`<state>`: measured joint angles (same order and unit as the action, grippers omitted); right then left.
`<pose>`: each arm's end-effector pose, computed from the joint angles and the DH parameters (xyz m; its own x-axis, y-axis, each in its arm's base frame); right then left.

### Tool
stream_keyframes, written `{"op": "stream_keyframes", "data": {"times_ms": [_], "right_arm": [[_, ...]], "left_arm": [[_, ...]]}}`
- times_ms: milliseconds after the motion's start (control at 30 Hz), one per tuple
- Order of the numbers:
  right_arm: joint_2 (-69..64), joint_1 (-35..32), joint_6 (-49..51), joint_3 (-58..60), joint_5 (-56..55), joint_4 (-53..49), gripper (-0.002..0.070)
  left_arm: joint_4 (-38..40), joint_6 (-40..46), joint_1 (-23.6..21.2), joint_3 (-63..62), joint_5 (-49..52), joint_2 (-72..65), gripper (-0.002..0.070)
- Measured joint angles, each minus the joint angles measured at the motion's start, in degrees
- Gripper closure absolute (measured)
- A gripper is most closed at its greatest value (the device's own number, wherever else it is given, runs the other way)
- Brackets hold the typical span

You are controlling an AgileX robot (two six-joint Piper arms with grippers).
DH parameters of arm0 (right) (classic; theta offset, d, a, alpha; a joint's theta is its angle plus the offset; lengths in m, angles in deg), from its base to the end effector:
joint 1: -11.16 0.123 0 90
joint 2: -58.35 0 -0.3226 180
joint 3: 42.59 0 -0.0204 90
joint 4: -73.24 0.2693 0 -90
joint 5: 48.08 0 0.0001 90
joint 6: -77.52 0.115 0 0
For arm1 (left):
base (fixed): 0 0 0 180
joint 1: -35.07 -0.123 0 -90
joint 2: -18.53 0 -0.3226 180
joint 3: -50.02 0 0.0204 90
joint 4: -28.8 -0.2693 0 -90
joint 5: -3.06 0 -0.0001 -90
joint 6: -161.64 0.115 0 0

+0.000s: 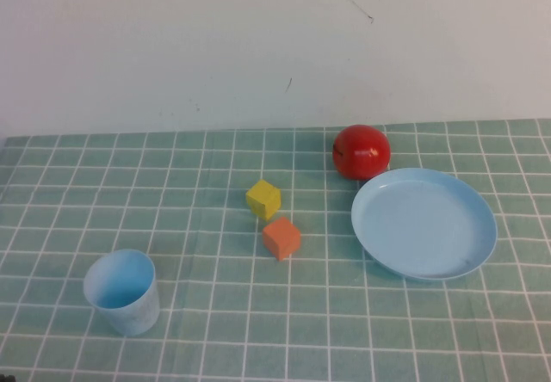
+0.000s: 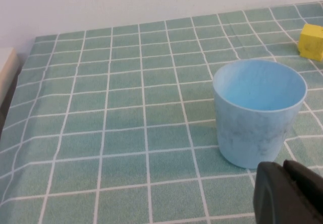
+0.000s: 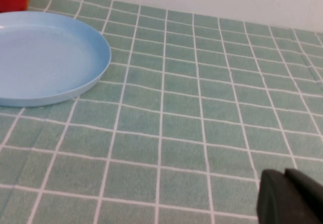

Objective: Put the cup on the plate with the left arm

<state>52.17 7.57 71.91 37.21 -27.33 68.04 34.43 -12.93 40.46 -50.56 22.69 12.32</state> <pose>0.0562 -0.0072 0.1639 -0.2982 -0.1634 -0.9404 0.0397 0.9823 -0.1832 0.0566 -0.0092 0.1686 -0.2603 0.0268 -0.9652 0.1261 0.9920 -0.0065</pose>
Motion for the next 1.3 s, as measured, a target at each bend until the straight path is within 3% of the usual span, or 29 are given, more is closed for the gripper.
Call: {"op": "stream_keyframes", "data": {"times_ms": [400,867,1067,1200,1300], "right_arm": [[0.0,0.0,0.0,0.0,0.0,0.0,0.0678],[0.0,0.0,0.0,0.0,0.0,0.0,0.0678],[0.0,0.0,0.0,0.0,0.0,0.0,0.0678],[0.0,0.0,0.0,0.0,0.0,0.0,0.0678],[0.0,0.0,0.0,0.0,0.0,0.0,0.0678]], "left_arm": [[-1.17,0.14,0.0,0.22,-3.05,0.0,0.0678],[-1.28,-1.45,0.0,0.46,-50.93,0.0,0.0678],[-0.63,-1.98,0.0,0.46,-63.98,0.09,0.0678],[2.41,-3.41,0.0,0.12,-63.78,0.09,0.0678],[4.7,-3.41,0.0,-6.43,-47.9,0.09,0.0678]]}}
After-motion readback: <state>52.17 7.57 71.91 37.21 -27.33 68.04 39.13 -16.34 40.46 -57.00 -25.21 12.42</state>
